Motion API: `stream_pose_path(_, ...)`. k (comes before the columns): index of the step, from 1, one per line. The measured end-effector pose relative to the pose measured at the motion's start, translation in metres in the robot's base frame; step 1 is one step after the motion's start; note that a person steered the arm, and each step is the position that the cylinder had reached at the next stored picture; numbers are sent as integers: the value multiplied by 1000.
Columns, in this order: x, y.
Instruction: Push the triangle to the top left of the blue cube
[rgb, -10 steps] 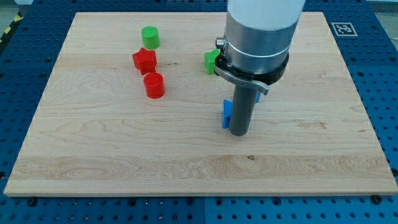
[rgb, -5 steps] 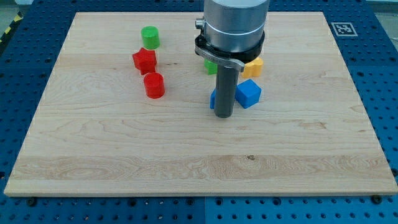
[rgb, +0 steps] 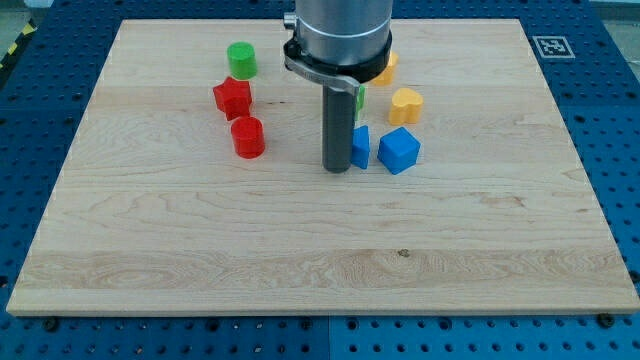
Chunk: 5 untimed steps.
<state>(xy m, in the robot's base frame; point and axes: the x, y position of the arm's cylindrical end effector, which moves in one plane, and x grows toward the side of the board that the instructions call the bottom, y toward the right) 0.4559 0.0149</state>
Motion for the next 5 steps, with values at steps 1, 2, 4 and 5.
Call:
stream_pose_path(1,-14,2)
stream_pose_path(2,-34,6)
stream_pose_path(4,-56,19)
stream_pose_path(5,-63,25)
